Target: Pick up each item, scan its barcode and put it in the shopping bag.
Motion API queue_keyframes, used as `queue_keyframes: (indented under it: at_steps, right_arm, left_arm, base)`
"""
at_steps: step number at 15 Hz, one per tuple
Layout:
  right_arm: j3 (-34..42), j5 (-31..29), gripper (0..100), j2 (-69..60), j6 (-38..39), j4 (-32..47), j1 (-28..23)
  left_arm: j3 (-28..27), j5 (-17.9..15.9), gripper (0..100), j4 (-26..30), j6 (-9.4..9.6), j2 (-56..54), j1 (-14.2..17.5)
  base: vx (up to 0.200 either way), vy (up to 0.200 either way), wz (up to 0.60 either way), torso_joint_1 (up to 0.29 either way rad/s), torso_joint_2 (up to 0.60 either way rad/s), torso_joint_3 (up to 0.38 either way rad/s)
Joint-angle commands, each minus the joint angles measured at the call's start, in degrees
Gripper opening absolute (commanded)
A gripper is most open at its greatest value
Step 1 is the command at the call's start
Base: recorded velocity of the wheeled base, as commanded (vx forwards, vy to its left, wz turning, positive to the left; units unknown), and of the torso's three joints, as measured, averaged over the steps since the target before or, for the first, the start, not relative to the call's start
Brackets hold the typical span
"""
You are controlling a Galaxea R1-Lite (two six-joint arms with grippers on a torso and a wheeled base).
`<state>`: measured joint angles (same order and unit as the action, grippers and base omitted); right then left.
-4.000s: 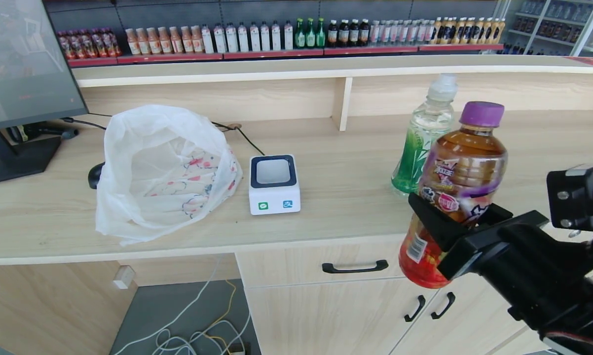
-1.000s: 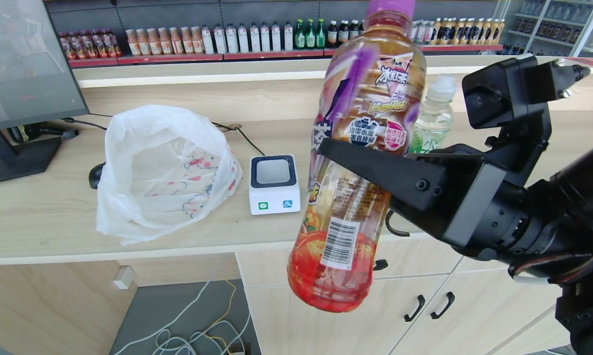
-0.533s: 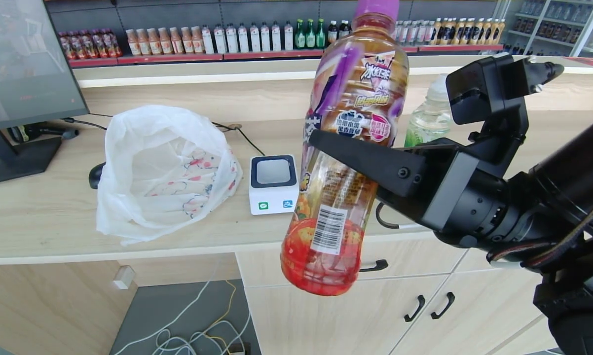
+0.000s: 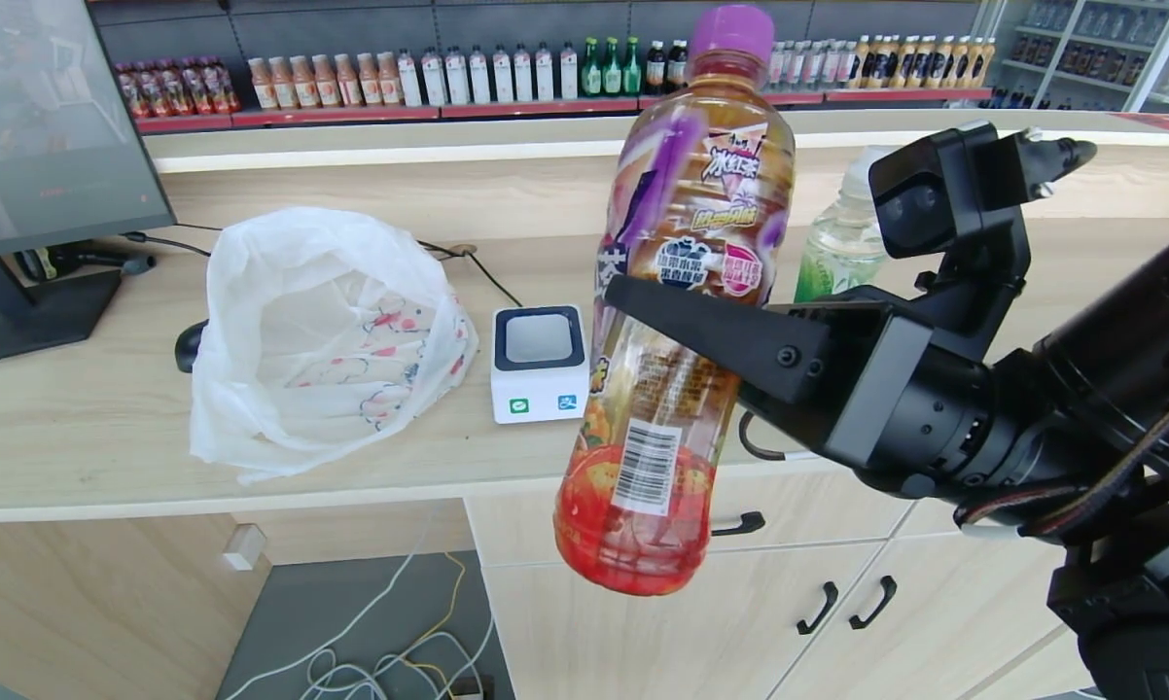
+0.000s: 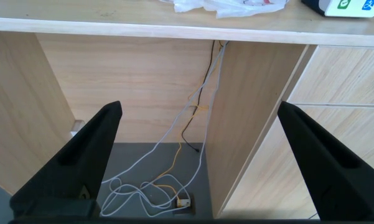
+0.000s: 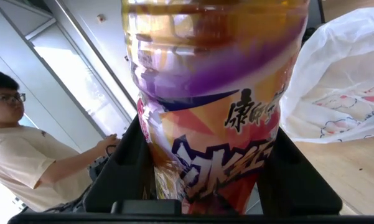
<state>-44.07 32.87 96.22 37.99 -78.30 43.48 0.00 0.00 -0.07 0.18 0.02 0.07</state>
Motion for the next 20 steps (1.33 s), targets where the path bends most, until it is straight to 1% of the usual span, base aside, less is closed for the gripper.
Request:
queue_keyframes:
  at_steps: [1, 4, 6, 8, 10, 11, 13, 14, 15, 17, 18, 20]
  right_arm:
    - [0.0, 0.0, 0, -0.1, 0.0, 0.0, 0.0]
    - [-1.3, -0.5, 0, 0.0, 0.0, 0.0, -0.2]
    - [-0.8, -1.1, 0, -0.2, -0.6, -0.2, -0.2]
    - [-0.2, -3.6, 0, -0.8, -1.6, -0.2, -0.5]
    - [-0.1, -5.9, 0, -0.6, -4.5, -0.3, -2.8]
    - [-0.1, -6.1, 0, -0.9, -5.2, -0.4, -3.2]
    - [0.6, -8.6, 0, -1.7, -7.8, -0.4, -3.5]
    - [0.6, -12.5, 0, -1.8, -13.2, -0.3, -3.1]
    - [0.7, -14.2, 0, -1.9, -17.5, -0.3, -3.1]
    - [1.2, -18.3, 0, -2.6, -23.6, -0.3, -3.2]
    - [2.1, -21.3, 0, -3.5, -25.9, -0.1, -3.3]
    - [6.4, -30.8, 0, -5.1, -33.1, -0.5, -3.3]
  left_arm:
    - [0.0, 0.0, 100, 0.0, -0.01, 0.0, 0.0]
    - [0.0, 0.0, 100, 0.0, -0.01, 0.0, 0.0]
    - [0.0, 0.1, 100, 0.0, -0.01, 0.0, 0.0]
    - [0.0, 0.0, 100, 0.0, -0.01, 0.0, 0.0]
    - [0.0, 0.1, 100, 0.0, -0.01, 0.0, 0.0]
    - [0.0, 0.0, 100, 0.0, -0.01, 0.0, 0.0]
    - [0.0, 0.1, 100, 0.0, -0.01, 0.0, 0.0]
    - [0.0, 0.0, 100, 0.0, -0.01, 0.0, 0.0]
    - [0.0, 0.0, 100, 0.0, -0.01, 0.0, 0.0]
    - [0.0, 0.0, 100, 0.0, -0.01, 0.0, 0.0]
    - [0.0, 0.0, 100, 0.0, -0.01, 0.0, 0.0]
    - [0.0, 0.1, 100, 0.0, -0.01, 0.0, 0.0]
  base:
    - [0.0, 0.0, 0.0, 0.0, 0.0, 0.0]
    - [0.0, 0.0, 0.0, 0.0, 0.0, 0.0]
    - [0.0, 0.0, 0.0, 0.0, 0.0, 0.0]
    - [0.0, 0.0, 0.0, 0.0, 0.0, 0.0]
    - [0.0, 0.0, 0.0, 0.0, 0.0, 0.0]
    - [0.0, 0.0, 0.0, 0.0, 0.0, 0.0]
    - [0.0, 0.0, 0.0, 0.0, 0.0, 0.0]
    - [0.0, 0.0, 0.0, 0.0, 0.0, 0.0]
    - [0.0, 0.0, 0.0, 0.0, 0.0, 0.0]
    - [0.0, 0.0, 0.0, 0.0, 0.0, 0.0]
    - [0.0, 0.0, 0.0, 0.0, 0.0, 0.0]
    - [0.0, 0.0, 0.0, 0.0, 0.0, 0.0]
